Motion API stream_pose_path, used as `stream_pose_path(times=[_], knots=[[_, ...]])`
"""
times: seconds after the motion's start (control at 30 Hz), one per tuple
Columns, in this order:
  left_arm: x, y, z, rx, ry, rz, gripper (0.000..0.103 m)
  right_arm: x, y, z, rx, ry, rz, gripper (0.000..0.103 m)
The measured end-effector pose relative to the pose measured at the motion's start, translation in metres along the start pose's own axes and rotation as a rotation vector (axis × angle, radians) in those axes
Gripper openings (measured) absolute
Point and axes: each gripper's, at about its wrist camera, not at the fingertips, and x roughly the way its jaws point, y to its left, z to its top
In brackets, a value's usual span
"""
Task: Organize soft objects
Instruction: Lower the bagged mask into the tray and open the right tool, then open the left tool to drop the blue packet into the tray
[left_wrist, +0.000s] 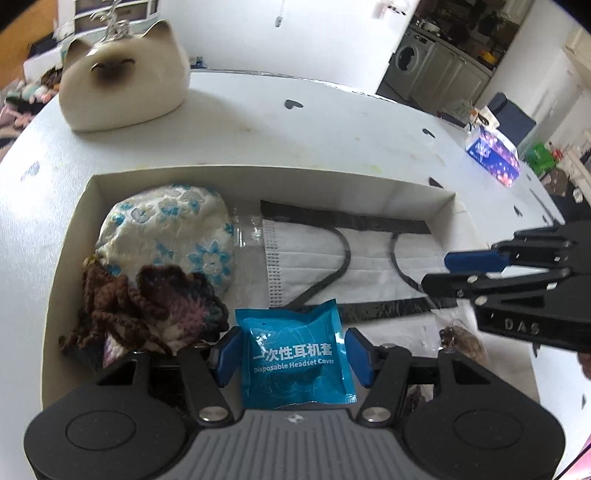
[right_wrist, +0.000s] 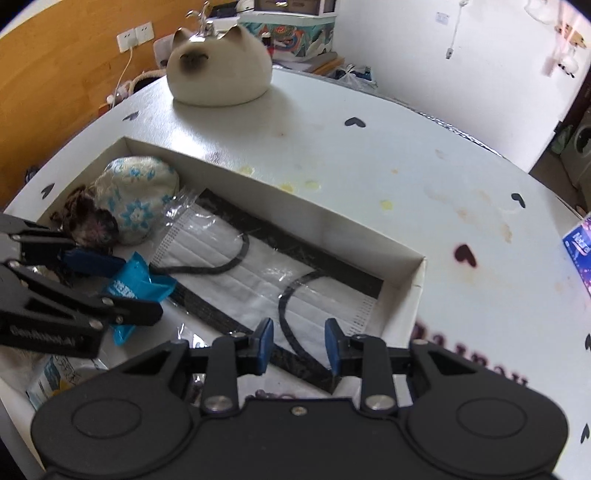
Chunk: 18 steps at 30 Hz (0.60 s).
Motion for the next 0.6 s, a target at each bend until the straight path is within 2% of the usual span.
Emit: stream_pose_path(times=[0.2, 0.33, 0.47, 0.6], knots=[[-0.005, 0.0, -0.007, -0.002, 0.01, -0.011, 0.062, 0.008, 0.007, 0.013, 0.065, -0.05, 0.056, 0.031], [-0.01, 0.001, -0.009, -0.022, 0.0, -0.016, 0.076, 0.027, 0.017, 0.031, 0.101, -0.063, 0.102, 0.031], [-0.018, 0.0, -0.009, -0.013, -0.018, -0.022, 0.078, 0.045, 0.023, 0.033, 0.085, -0.006, 0.072, 0.03], [-0.026, 0.002, -0.011, -0.015, -0.032, -0.036, 0.078, 0.043, 0.023, 0.026, 0.044, -0.016, 0.046, 0.029]])
